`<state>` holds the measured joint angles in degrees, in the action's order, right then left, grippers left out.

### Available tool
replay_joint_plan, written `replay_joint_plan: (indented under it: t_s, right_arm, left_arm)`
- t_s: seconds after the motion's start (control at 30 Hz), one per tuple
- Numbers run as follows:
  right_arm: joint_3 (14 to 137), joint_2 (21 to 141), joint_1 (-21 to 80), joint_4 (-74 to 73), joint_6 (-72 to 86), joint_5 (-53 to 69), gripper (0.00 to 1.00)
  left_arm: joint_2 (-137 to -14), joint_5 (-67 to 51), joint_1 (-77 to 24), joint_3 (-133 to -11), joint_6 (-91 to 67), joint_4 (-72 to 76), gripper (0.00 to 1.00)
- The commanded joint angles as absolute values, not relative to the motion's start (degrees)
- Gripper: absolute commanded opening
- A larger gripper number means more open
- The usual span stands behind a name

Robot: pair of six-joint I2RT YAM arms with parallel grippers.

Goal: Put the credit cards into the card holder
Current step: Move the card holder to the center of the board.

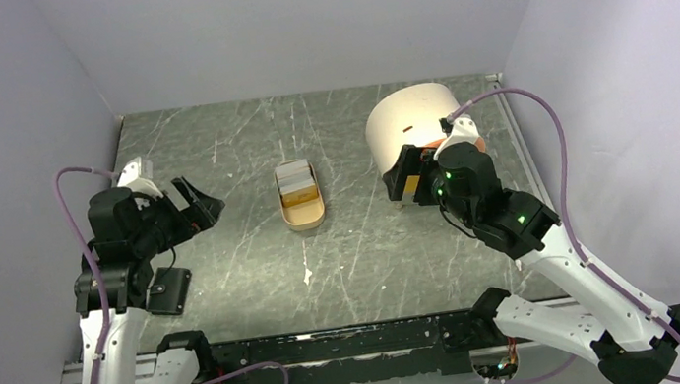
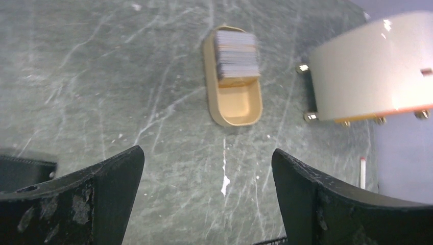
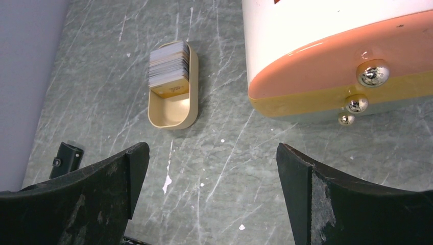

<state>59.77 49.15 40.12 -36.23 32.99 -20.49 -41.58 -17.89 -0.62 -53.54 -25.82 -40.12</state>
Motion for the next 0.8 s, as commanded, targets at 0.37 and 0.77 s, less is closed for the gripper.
replay_joint_plan:
  t_s: [0.37, 0.77]
  right_arm:
    - [58.54, 47.31, 39.72, -35.12, 33.05, -20.54, 1.0]
    - [58.44, 45.46, 39.74, -36.24, 32.89, -21.1, 1.0]
  left_arm:
    - [-57.57, 19.17, 1.94, -49.11, -59.95, -56.24, 0.88]
    - [-65.36, 19.33, 14.38, -40.36, -62.89, -45.94, 0.93]
